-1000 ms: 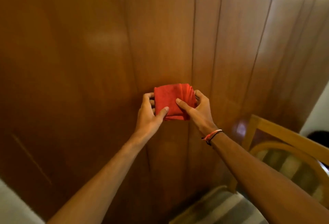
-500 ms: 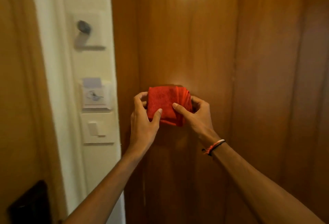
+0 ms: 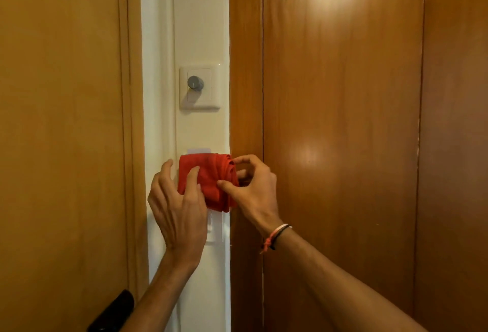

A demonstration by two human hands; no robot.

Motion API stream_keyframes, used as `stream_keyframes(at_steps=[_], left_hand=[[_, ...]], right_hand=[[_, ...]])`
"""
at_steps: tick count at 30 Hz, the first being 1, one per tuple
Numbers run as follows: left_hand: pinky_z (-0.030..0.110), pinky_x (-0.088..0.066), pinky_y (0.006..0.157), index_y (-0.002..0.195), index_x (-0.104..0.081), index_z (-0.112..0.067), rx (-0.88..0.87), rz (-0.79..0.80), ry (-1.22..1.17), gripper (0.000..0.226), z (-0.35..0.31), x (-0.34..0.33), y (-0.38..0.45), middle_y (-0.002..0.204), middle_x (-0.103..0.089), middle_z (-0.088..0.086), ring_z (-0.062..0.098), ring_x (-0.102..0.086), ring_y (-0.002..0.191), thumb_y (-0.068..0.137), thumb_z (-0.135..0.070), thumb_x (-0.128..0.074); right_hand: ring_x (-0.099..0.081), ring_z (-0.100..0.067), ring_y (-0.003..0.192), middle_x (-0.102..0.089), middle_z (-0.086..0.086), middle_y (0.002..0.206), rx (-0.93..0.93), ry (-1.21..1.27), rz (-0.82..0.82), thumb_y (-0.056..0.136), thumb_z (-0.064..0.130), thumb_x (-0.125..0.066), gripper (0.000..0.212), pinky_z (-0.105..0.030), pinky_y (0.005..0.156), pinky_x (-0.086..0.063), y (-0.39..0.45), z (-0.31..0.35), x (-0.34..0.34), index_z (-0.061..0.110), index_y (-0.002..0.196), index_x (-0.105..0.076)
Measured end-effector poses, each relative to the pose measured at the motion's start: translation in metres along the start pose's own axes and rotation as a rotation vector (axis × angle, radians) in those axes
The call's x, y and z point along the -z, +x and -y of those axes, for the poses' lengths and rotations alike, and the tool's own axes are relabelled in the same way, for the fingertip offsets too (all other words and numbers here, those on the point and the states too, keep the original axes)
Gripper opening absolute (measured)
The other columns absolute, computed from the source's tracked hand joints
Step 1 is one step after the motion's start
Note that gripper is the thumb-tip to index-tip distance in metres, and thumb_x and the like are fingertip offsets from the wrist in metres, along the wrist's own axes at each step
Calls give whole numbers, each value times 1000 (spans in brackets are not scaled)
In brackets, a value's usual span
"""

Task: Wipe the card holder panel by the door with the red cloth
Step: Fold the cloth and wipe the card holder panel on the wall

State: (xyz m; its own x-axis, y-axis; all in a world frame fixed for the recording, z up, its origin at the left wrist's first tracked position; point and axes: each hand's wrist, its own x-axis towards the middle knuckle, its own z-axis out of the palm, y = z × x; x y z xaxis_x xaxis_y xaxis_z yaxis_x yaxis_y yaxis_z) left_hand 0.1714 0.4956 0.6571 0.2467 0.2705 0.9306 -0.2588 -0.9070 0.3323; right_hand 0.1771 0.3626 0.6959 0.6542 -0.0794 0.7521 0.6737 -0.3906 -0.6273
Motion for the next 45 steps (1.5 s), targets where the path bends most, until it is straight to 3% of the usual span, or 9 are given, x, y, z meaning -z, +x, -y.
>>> stream_keyframes(at_steps=[7, 16, 21, 25, 30, 34, 38, 42, 45], left_hand=[[62, -47, 102, 142, -46, -3, -185, 110, 37, 81, 8, -28, -9, 140, -55, 26, 47, -52, 130, 74, -29, -81], [65, -24, 118, 154, -20, -10, -311, 183, 179, 64, 8, -42, -13, 161, -20, 25, 46, -12, 150, 100, -40, -37], [67, -25, 116, 156, -16, -10, -208, 116, 190, 64, 17, -53, -18, 162, -17, 26, 46, -10, 151, 101, -35, -39], [70, -25, 115, 155, -21, -10, -429, 173, 269, 74, 10, -66, -45, 161, -20, 26, 48, -11, 150, 92, -33, -53], [65, -25, 118, 156, -11, -11, -81, 87, 140, 62, 13, -61, -24, 164, -15, 22, 41, -7, 153, 103, -36, -28], [68, -28, 115, 154, -22, -7, -334, 168, 208, 65, 21, -58, -33, 160, -23, 26, 48, -15, 149, 99, -37, -37], [65, -28, 117, 154, -20, -5, -98, 150, 158, 61, 22, -49, -25, 162, -19, 26, 45, -11, 151, 102, -36, -32], [67, -37, 110, 150, -31, -5, -381, 197, 243, 63, 35, -49, -36, 158, -28, 25, 47, -22, 147, 97, -36, -46], [64, -39, 110, 153, -24, -7, -78, 120, 138, 63, 34, -46, -26, 161, -24, 23, 44, -20, 149, 101, -40, -36]], right_hand=[[-67, -15, 106, -71, 0, 116, 186, -429, -24, 84, 60, -75, 66, -37, 91, -62, 4, -11, 26, 22, 134, -55], [-19, -37, 162, -18, -23, 173, 496, -1216, -286, 103, 65, -32, 77, -56, 131, -23, 45, -75, 150, 18, 164, -31], [-18, -36, 163, -18, -22, 174, 593, -1262, -337, 103, 68, -30, 80, -55, 131, -25, 52, -97, 155, 18, 166, -26], [-19, -35, 163, -21, -22, 173, 642, -1249, -392, 102, 67, -35, 80, -55, 130, -25, 55, -105, 153, 19, 165, -27], [-21, -36, 162, -23, -22, 172, 668, -1251, -411, 101, 67, -38, 80, -54, 130, -26, 58, -109, 154, 19, 165, -29], [-21, -36, 162, -22, -23, 172, 673, -1245, -415, 102, 66, -37, 80, -55, 130, -27, 57, -110, 153, 19, 165, -27], [-20, -36, 162, -20, -22, 173, 675, -1247, -411, 102, 67, -36, 80, -54, 131, -25, 58, -111, 154, 19, 166, -25], [-18, -36, 163, -18, -22, 174, 672, -1241, -401, 102, 67, -36, 81, -53, 132, -22, 59, -112, 153, 20, 166, -23], [-18, -36, 163, -18, -21, 174, 680, -1243, -397, 102, 67, -35, 81, -53, 132, -21, 59, -113, 155, 20, 167, -22]])
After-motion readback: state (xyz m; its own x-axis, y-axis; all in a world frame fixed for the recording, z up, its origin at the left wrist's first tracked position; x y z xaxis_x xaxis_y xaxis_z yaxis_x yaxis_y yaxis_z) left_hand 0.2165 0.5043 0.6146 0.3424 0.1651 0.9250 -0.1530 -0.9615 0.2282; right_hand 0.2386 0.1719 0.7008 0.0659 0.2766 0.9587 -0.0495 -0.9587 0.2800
